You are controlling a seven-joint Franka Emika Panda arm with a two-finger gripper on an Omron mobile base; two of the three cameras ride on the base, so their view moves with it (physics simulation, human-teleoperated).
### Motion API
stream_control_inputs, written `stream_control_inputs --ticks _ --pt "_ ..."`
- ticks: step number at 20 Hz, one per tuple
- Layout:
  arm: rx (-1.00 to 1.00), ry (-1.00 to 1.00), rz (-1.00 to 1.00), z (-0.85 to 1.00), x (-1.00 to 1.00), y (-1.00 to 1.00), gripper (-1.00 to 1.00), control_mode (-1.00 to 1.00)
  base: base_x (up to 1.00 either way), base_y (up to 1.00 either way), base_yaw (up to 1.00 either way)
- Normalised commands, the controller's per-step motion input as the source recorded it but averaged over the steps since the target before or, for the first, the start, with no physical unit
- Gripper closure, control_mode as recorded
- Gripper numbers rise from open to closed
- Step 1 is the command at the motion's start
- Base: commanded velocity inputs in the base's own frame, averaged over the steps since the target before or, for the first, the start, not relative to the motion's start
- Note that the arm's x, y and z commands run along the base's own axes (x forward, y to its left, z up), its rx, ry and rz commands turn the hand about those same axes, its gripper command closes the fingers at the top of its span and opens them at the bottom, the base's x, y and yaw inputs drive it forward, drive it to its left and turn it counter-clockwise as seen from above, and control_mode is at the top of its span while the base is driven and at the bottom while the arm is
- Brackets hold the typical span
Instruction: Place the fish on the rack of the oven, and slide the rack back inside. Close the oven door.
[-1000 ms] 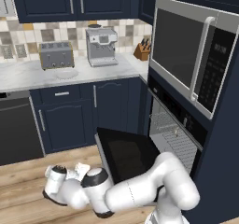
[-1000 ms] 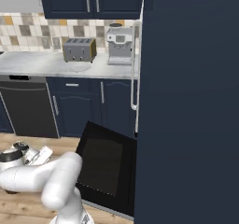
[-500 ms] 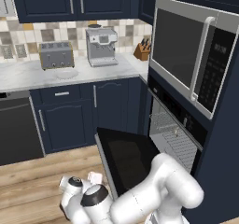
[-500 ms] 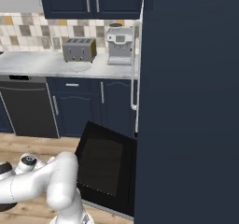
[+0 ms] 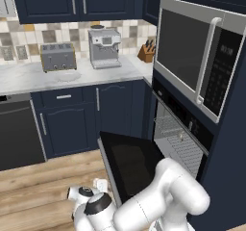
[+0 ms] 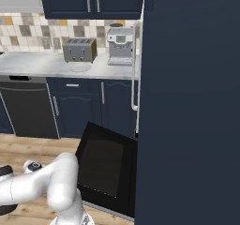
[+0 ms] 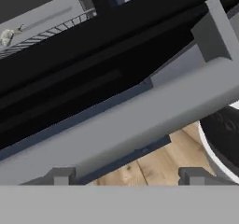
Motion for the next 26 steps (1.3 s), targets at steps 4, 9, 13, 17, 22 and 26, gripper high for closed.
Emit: stream_control_inputs --ticks 4,9,13,17,22,26 --pt "-0.19 0.22 0.00 -1.00 0.93 0.00 -1.00 -1.00 0.00 0.00 0.00" --pt "-0.26 0.16 -0.01 -1.00 0.99 0.13 -1.00 -1.00 0.00 0.00 0.00" --pt "-0.25 0.22 -0.02 -1.00 0.96 0.35 -1.00 -1.00 0.00 0.00 0.00" --pt "-0.18 0.21 -0.03 -1.00 0.95 0.51 -1.00 -1.00 0.00 0.00 0.00" --pt "-0.15 0.25 -0.03 -1.00 0.73 0.44 -1.00 -1.00 0.00 0.00 0.00" --pt "-0.21 0.20 -0.09 -1.00 0.31 0.02 -1.00 -1.00 0.00 0.00 0.00"
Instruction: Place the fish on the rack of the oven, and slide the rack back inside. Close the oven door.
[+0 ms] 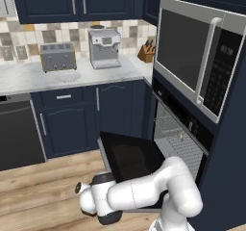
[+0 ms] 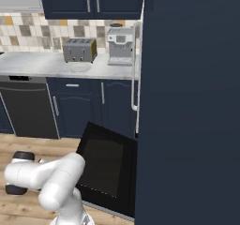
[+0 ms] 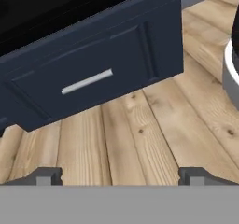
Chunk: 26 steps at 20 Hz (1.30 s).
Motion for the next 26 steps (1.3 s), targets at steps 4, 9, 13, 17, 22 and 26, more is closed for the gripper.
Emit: stream_control_inputs --ticks 4,9,13,17,22,26 --pt "-0.33 0.16 -0.18 -1.00 0.00 -0.67 -1.00 -1.00 0.00 0.00 0.00" --pt "-0.39 0.09 -0.23 -0.56 -0.01 -1.00 -1.00 -1.00 0.00 0.00 0.00" --pt "-0.44 -0.01 -0.26 0.40 0.00 -0.97 -1.00 -1.00 0.00 0.00 0.00" --pt "-0.48 -0.01 -0.24 0.86 0.00 -0.96 -1.00 -1.00 0.00 0.00 0.00" --pt "-0.34 -0.08 -0.18 0.90 -0.05 -1.00 -1.00 -1.00 0.00 0.00 0.00" --pt "-0.32 -0.17 -0.13 0.76 0.00 -1.00 -1.00 -1.00 0.00 0.00 0.00"
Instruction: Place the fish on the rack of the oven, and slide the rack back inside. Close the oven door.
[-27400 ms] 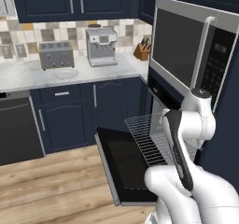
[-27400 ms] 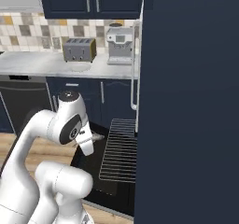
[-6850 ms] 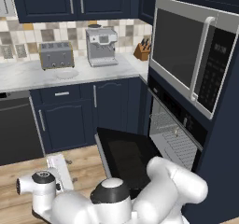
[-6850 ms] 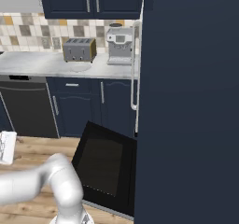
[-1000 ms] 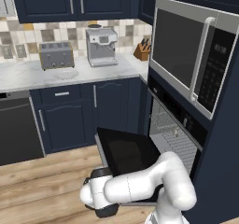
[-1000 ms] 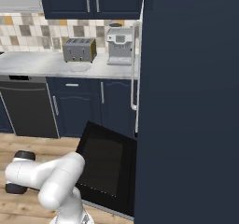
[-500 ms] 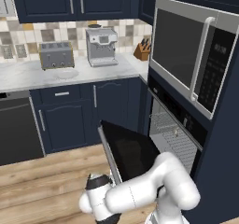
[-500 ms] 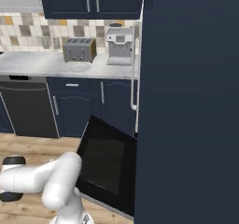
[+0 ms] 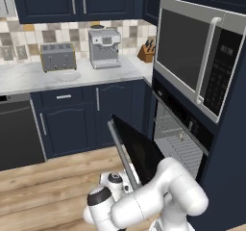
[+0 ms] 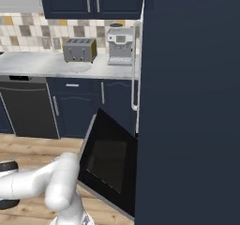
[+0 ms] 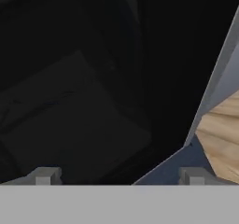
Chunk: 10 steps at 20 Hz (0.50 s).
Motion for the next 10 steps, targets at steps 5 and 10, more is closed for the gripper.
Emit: stream_control_inputs --ticks 5,10 --pt "-0.31 -0.20 -0.12 0.65 0.05 -1.00 -1.00 -1.00 0.00 0.00 0.00" --pt "-0.28 -0.13 -0.14 0.76 0.26 -1.00 -1.00 -1.00 0.00 0.00 0.00"
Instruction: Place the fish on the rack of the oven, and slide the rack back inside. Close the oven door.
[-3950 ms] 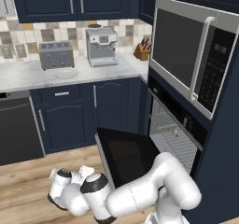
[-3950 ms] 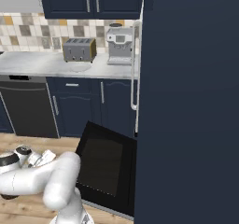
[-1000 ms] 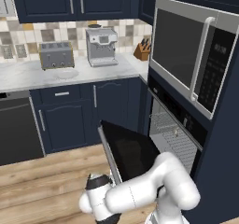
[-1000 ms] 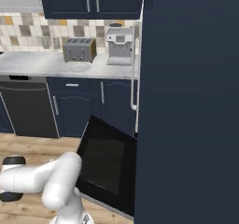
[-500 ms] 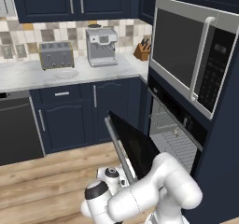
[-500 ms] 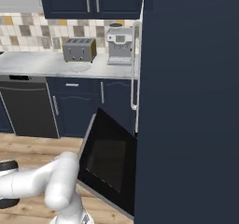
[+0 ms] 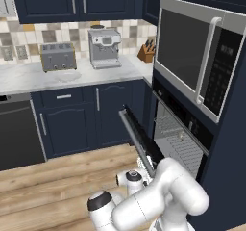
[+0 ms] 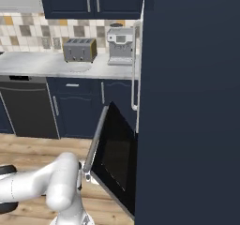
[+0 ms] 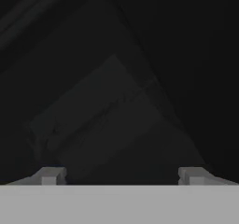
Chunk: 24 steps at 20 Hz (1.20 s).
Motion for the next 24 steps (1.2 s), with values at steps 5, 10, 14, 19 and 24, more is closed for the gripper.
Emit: stream_control_inputs --ticks 5,10,14,19,24 --pt "-0.23 -0.12 -0.14 0.75 0.32 -1.00 -1.00 -1.00 0.00 0.00 0.00" --pt "-0.08 -0.09 -0.12 0.46 0.29 -1.00 -1.00 -1.00 0.00 0.00 0.00" --pt "0.00 0.00 -0.10 0.15 0.32 -1.00 -1.00 -1.00 0.00 0.00 0.00" --pt "0.00 0.00 -0.07 0.00 0.27 -1.00 -1.00 -1.00 0.00 0.00 0.00" --pt "0.00 0.00 -0.08 -0.07 0.10 -0.78 -1.00 -1.00 0.00 0.00 0.00"
